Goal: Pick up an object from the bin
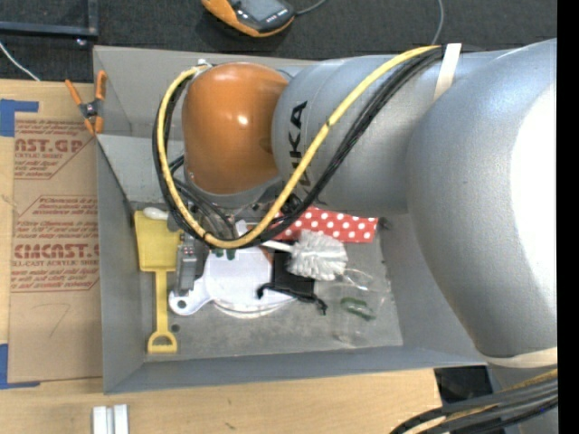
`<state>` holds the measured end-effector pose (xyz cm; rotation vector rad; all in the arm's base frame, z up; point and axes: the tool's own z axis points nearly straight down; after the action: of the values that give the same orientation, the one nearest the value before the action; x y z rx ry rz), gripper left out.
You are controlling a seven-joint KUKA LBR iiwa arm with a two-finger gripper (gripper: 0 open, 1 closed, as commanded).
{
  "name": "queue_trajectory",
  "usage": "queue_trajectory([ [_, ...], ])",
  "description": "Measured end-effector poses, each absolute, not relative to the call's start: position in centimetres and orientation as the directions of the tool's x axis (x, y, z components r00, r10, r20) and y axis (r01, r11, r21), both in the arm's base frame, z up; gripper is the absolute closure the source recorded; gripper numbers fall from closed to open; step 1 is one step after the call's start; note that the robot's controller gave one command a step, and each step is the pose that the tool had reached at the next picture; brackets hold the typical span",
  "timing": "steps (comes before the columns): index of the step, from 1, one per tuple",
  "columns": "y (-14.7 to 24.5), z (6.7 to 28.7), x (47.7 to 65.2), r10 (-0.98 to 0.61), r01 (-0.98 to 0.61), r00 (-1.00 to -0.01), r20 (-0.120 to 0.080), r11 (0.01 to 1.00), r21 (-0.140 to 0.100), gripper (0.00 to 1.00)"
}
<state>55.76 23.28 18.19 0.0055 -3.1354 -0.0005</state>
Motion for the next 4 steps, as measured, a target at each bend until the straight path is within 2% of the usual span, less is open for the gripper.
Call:
queue_trajectory([
  [1,23.1,18.7,56.0,-0.001,-0.001,-1.0,-0.001,1.0,0.002,0.0],
  [2,17.0,9.7,51.8,-0.187,-0.187,-0.982,0.001,0.982,0.002,0.0],
  [3,15.9,9.3,50.8,-0.217,-0.217,-0.976,0.001,0.976,0.003,0.0],
  [4,14.5,10.7,52.5,-0.16,-0.16,-0.987,-0.001,0.987,0.004,0.0],
])
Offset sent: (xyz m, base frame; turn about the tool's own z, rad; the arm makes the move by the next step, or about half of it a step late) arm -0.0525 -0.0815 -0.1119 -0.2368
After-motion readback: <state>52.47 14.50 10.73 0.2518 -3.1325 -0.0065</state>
